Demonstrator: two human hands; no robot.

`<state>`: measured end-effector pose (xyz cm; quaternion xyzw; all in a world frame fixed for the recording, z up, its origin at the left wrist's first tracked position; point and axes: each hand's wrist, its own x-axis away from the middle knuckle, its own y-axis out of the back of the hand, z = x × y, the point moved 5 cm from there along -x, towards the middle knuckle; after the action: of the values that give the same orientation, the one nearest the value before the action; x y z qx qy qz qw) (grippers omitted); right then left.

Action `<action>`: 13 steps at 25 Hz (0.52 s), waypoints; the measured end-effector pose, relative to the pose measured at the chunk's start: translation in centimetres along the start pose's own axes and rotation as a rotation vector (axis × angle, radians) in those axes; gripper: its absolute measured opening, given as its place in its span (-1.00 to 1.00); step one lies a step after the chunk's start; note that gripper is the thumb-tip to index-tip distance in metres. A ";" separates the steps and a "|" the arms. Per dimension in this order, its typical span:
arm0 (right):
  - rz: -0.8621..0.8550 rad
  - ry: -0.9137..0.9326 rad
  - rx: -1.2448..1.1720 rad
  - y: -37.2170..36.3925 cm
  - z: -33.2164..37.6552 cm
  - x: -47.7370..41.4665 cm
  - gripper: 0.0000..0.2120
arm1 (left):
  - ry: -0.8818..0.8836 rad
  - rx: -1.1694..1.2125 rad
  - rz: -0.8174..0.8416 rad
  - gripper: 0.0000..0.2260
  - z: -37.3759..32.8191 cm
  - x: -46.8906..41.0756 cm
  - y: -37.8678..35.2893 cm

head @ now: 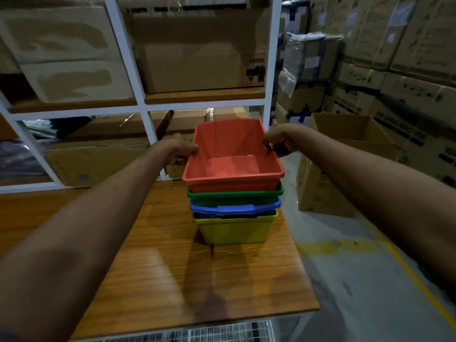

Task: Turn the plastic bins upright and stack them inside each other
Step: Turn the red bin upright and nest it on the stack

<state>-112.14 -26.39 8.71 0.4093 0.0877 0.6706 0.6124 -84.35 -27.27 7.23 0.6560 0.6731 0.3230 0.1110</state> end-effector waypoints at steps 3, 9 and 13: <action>-0.030 -0.015 0.022 -0.8 -1.5 -1.0 -0.80 | -0.014 0.029 -0.047 -0.92 1.0 -0.4 -1.0; -0.036 0.051 -0.181 -0.8 -1.2 -0.6 -0.80 | 0.002 0.179 -0.117 -0.88 0.9 -0.2 -1.2; 0.002 0.144 -0.435 0.4 1.3 1.6 -0.72 | -0.014 0.323 -0.085 -0.94 -1.1 0.6 0.5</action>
<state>-111.41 -25.60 10.49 0.2189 -0.0160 0.7017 0.6778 -84.63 -27.01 8.58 0.6384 0.7427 0.2009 0.0223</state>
